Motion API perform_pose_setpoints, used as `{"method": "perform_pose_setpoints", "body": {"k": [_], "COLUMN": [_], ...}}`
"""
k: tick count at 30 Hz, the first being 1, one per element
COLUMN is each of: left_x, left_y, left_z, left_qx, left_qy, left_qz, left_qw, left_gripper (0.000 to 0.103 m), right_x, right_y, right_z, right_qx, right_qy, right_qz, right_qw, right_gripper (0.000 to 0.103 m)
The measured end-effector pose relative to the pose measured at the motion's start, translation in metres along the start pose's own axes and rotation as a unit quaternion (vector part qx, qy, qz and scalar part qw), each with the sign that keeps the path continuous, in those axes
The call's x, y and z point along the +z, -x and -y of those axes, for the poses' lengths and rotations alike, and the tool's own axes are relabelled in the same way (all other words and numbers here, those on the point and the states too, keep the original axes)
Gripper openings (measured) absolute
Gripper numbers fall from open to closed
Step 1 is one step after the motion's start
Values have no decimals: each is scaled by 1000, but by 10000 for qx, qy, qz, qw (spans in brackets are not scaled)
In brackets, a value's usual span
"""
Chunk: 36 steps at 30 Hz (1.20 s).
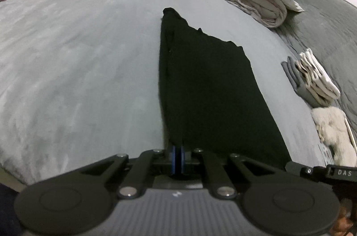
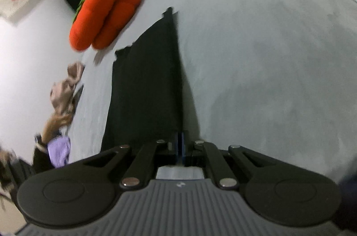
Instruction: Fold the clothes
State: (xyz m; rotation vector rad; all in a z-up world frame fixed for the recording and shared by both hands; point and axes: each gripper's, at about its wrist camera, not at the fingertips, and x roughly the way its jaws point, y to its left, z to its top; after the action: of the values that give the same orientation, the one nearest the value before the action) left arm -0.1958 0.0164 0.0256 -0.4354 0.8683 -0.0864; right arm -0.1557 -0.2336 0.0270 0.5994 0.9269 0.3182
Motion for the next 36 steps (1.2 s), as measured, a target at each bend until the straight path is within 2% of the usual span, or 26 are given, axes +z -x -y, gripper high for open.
{"method": "perform_pose_setpoints", "body": {"k": [2, 3, 5, 7, 10, 12, 15, 17, 21, 24, 26, 28, 30, 31, 33, 35, 36], "left_x": [6, 8, 15, 27, 64, 89, 122, 132, 144, 147, 148, 149, 150, 152, 154, 155, 154], "left_y": [-2, 0, 9, 18, 16, 6, -21, -42, -81, -100, -102, -104, -104, -106, -110, -113, -114], "left_z": [-11, -15, -18, -20, -20, -11, 6, 12, 22, 24, 22, 23, 26, 27, 26, 24, 24], "left_qx": [-105, -131, 33, 274, 213, 128, 5, 64, 332, 560, 550, 514, 496, 516, 449, 362, 328], "left_qy": [233, 317, 258, 127, 31, -210, -533, -640, -892, -1045, -1093, -1165, -1287, -1346, -1342, -1324, -1351], "left_qz": [-81, -100, 37, 291, 448, 573, 585, 495, 350, 458, 540, 614, 685, 704, 691, 655, 645], "left_qw": [9996, 9994, 9997, 9991, 9988, 9981, 9969, 9967, 9948, 9919, 9910, 9900, 9881, 9870, 9875, 9884, 9882], "left_gripper": [13, 20, 30, 33, 36, 43, 43, 43, 43, 43, 43, 41, 40, 36, 15, 7, 5], "right_x": [3, 4, 12, 30, 63, 89, 122, 135, 147, 149, 151, 152, 153, 154, 155, 156, 157], "right_y": [-3, -4, -6, -8, -22, -42, -70, -85, -108, -113, -119, -121, -122, -123, -125, -129, -131], "right_z": [-12, -18, -28, -31, -40, -44, -46, -43, -41, -37, -35, -32, -34, -35, -36, -37, -37], "right_qx": [-239, -358, -547, -399, -348, -208, -16, 40, -98, -149, -190, -83, -107, -80, -56, -51, -48], "right_qy": [532, 797, 1324, 1698, 2142, 2229, 2304, 2374, 2687, 2837, 2875, 2794, 2897, 2942, 2964, 2942, 2931], "right_qz": [68, 101, 227, 326, 419, 361, 265, 159, -4, -34, -2, 16, 18, 35, 42, 30, 24], "right_qw": [9983, 9961, 9894, 9841, 9753, 9740, 9727, 9713, 9632, 9588, 9576, 9601, 9571, 9557, 9550, 9557, 9561], "right_gripper": [10, 17, 18, 20, 20, 22, 26, 26, 26, 34, 35, 35, 35, 35, 35, 35, 31]}}
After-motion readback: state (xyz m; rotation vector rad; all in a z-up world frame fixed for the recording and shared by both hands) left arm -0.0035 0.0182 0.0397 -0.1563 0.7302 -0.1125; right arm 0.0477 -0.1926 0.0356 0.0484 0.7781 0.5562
